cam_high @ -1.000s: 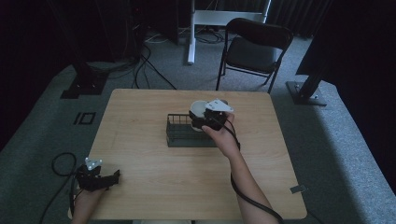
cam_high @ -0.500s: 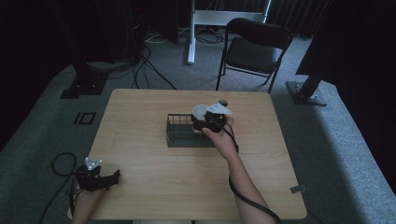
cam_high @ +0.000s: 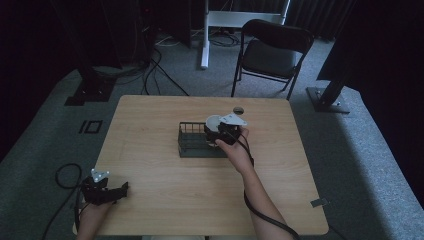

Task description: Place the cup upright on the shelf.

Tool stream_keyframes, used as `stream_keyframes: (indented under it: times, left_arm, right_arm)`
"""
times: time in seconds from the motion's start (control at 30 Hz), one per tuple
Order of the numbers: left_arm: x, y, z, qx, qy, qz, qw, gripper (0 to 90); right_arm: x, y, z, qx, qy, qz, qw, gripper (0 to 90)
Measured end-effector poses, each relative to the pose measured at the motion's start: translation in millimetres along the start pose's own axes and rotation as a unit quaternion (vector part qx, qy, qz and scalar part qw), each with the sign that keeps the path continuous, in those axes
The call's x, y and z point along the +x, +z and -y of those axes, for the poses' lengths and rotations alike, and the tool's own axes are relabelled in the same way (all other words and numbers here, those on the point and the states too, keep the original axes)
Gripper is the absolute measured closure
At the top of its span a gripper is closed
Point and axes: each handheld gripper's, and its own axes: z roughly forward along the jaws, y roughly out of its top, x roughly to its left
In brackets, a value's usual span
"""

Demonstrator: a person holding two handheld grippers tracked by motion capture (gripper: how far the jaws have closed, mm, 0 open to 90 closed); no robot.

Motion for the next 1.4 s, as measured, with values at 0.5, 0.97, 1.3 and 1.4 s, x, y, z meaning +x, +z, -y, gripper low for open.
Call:
stream_keyframes:
  times: [0.5, 0.97, 1.3, 1.4]
  left_arm:
    - [0.0, 0.0, 0.0, 0.000, 0.000, 0.000, 1.0000, 0.8]
    - [0.0, 0.0, 0.0, 0.000, 0.000, 0.000, 1.0000, 0.8]
    - [0.0, 0.0, 0.0, 0.000, 0.000, 0.000, 1.0000, 0.8]
    - [0.0, 0.0, 0.0, 0.000, 0.000, 0.000, 1.0000, 0.8]
  right_arm:
    - [-3.0, -8.6, -2.5, -0.002, -0.005, -0.019, 0.9998, 11.7]
    - [-3.3, -27.3, 5.2, -0.008, -0.011, -0.032, 0.9994, 11.7]
    - [-5.3, -40.4, 9.1, -0.015, -0.018, -0.030, 0.9993, 11.7]
    - [-7.5, -44.5, 10.4, -0.017, -0.019, -0.027, 0.9993, 11.7]
